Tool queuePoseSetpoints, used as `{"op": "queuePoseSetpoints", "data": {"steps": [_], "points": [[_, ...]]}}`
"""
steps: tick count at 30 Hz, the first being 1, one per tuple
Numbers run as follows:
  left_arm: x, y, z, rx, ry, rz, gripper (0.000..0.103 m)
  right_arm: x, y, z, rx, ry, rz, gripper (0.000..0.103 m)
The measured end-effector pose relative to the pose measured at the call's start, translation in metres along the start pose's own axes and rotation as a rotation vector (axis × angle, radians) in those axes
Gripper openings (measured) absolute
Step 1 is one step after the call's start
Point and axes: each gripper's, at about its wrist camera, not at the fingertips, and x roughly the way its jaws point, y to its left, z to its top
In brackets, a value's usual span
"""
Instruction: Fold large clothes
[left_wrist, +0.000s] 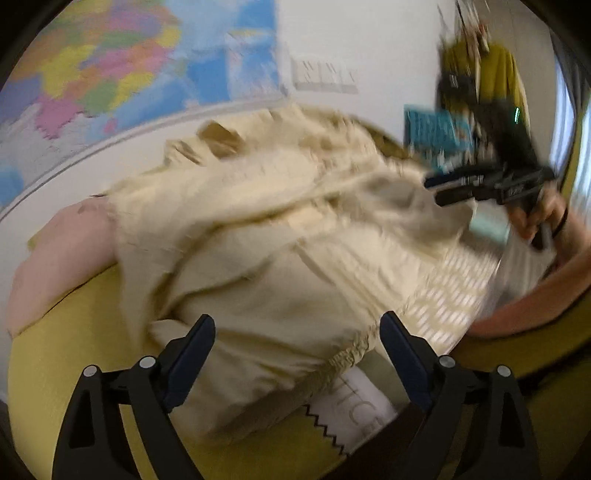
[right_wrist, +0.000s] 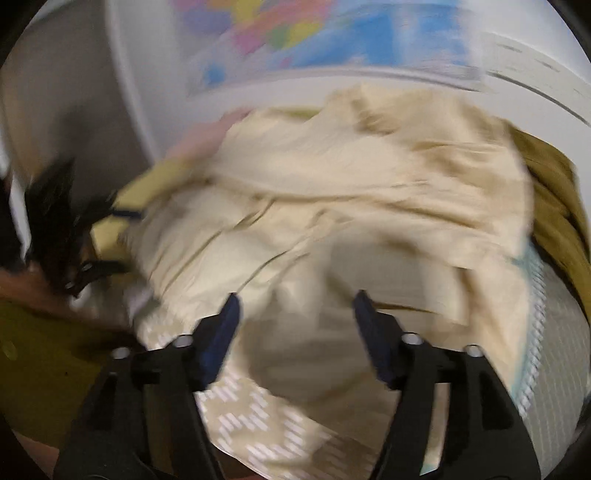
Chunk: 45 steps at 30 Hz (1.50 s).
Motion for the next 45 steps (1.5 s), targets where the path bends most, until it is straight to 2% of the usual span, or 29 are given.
{"op": "queuePoseSetpoints", "data": {"steps": [3, 5, 7, 10, 13, 14, 16, 19, 23, 25, 26, 28, 29, 30, 32, 33, 35, 38, 42, 44, 45], "points": [[-0.022, 0.027, -0.002, -0.097, -0.044, 0.047, 0.093, -0.023, -0.041, -0.006, 0.164, -0.043, -0.037, 0.082], [-0.022, 0.048, -0.007, -0.186, -0.020, 0.084, 0.093, -0.035, -0.071, -0.016, 0.285, -0.057, -0.047, 0.085], [-0.013, 0.067, -0.016, -0.286, 0.024, 0.069, 0.093, -0.038, -0.095, -0.027, 0.373, -0.039, -0.084, 0.088], [0.005, 0.081, -0.033, -0.408, 0.071, -0.042, 0.092, -0.032, -0.118, -0.045, 0.487, -0.010, -0.040, 0.088], [0.021, 0.072, -0.040, -0.412, 0.106, -0.054, 0.093, -0.026, -0.124, -0.056, 0.528, 0.006, -0.004, 0.088], [0.027, 0.071, -0.040, -0.429, 0.119, -0.087, 0.093, -0.025, -0.123, -0.058, 0.537, 0.009, 0.009, 0.088], [0.028, 0.067, -0.040, -0.435, 0.107, -0.107, 0.096, -0.019, -0.124, -0.060, 0.544, 0.019, 0.045, 0.090], [0.036, 0.063, -0.035, -0.439, 0.108, -0.145, 0.096, -0.011, -0.123, -0.061, 0.541, 0.022, 0.089, 0.099], [0.041, 0.063, -0.032, -0.474, 0.094, -0.167, 0.096, -0.007, -0.123, -0.060, 0.542, 0.002, 0.127, 0.098], [0.044, 0.063, -0.030, -0.530, 0.078, -0.187, 0.096, -0.004, -0.119, -0.060, 0.529, 0.000, 0.187, 0.098], [0.047, 0.063, -0.029, -0.563, 0.062, -0.196, 0.096, -0.002, -0.116, -0.060, 0.516, 0.000, 0.188, 0.097], [0.051, 0.059, -0.026, -0.571, 0.043, -0.147, 0.092, 0.000, -0.109, -0.059, 0.485, 0.014, 0.191, 0.080], [0.052, 0.057, -0.024, -0.564, 0.045, -0.114, 0.075, 0.001, -0.108, -0.060, 0.495, 0.018, 0.198, 0.063], [0.054, 0.055, -0.022, -0.556, 0.061, -0.076, 0.067, 0.004, -0.108, -0.061, 0.508, 0.026, 0.208, 0.045], [0.053, 0.057, -0.020, -0.566, 0.076, -0.058, 0.044, 0.006, -0.107, -0.061, 0.518, 0.028, 0.207, 0.032], [0.049, 0.058, -0.018, -0.571, 0.069, -0.062, 0.037, 0.002, -0.106, -0.061, 0.527, 0.007, 0.233, 0.023], [0.037, 0.058, -0.012, -0.563, 0.043, -0.066, 0.025, -0.007, -0.103, -0.059, 0.528, -0.030, 0.250, 0.021], [0.016, 0.063, -0.004, -0.547, 0.010, -0.076, 0.017, -0.031, -0.088, -0.053, 0.493, -0.085, 0.284, 0.017], [-0.016, 0.071, -0.001, -0.515, -0.023, -0.096, 0.016, -0.069, -0.058, -0.049, 0.407, -0.141, 0.336, 0.017], [-0.022, 0.073, -0.005, -0.491, -0.013, -0.107, 0.019, -0.076, -0.051, -0.051, 0.386, -0.135, 0.359, 0.018], [-0.021, 0.075, -0.008, -0.484, -0.003, -0.096, 0.021, -0.075, -0.048, -0.055, 0.373, -0.111, 0.342, 0.021]]}}
